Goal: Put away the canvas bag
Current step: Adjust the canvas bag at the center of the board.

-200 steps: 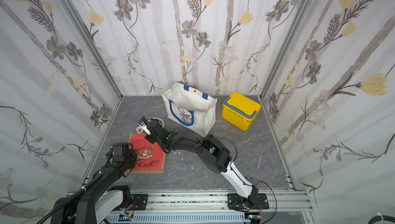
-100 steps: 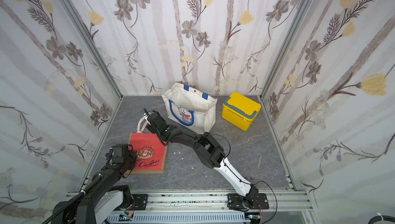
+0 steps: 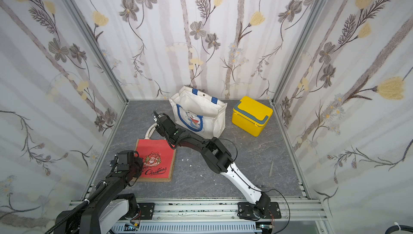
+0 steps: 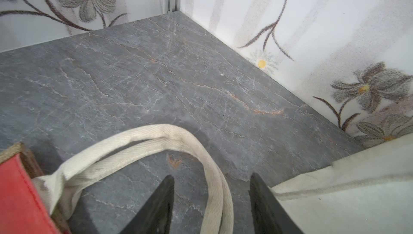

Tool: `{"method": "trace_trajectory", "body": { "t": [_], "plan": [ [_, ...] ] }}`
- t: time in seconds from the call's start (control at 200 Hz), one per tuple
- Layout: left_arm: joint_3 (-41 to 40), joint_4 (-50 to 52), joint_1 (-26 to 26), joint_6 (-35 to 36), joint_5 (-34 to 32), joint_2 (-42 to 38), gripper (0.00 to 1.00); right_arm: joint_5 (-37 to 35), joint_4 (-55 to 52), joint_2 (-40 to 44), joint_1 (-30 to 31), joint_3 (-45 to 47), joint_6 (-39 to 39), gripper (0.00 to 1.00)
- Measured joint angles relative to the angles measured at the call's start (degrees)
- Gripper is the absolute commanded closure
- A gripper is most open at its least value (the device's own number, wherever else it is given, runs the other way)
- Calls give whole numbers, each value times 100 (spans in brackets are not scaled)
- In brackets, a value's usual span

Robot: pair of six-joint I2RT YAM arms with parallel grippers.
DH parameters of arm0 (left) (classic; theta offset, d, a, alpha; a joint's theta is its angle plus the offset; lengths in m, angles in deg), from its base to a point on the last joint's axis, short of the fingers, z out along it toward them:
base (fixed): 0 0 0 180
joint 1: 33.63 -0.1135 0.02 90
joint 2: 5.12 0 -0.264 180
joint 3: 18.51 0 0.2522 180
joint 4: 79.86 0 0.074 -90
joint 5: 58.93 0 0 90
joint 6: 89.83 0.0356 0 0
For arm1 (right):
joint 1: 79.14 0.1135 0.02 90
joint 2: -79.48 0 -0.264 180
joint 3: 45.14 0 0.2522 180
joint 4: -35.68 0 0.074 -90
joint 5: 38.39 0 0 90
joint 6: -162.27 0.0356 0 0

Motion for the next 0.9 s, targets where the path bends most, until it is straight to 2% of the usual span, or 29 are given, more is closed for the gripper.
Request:
{"method": "trace_trajectory", "body": {
  "t": [0.095, 0.255, 0.28, 0.325, 0.335, 0.49, 0.654, 0.729, 0.899],
  "plan": [
    [66, 76, 0, 31, 28, -9, 68, 11, -146, 120, 35, 0, 42, 26],
    [385, 315, 2, 116, 85, -173, 41, -105, -341, 658, 146, 269, 245, 0],
    [437, 389, 2, 136, 85, -216, 30, -96, -330, 824, 168, 435, 299, 0],
    [525, 490, 2, 225, 76, -337, 3, -76, -321, 1126, 203, 774, 411, 0],
    [542, 509, 2, 251, 70, -367, 1, -59, -306, 1196, 214, 857, 450, 0],
    [599, 411, 9, 940, 282, -1080, 0, 101, -17, 2264, 323, 2356, 927, 0],
    [1121, 914, 20, 1419, 466, -1563, 0, 101, 291, 3200, 588, 3851, 1263, 0],
    [1320, 1285, 44, 1443, 601, -1572, 0, 133, 398, 3523, 682, 4330, 1488, 0],
    [1705, 2623, 201, 1180, 634, -1670, 11, 146, 461, 3947, 682, 5141, 2277, 0]
  ]
}}
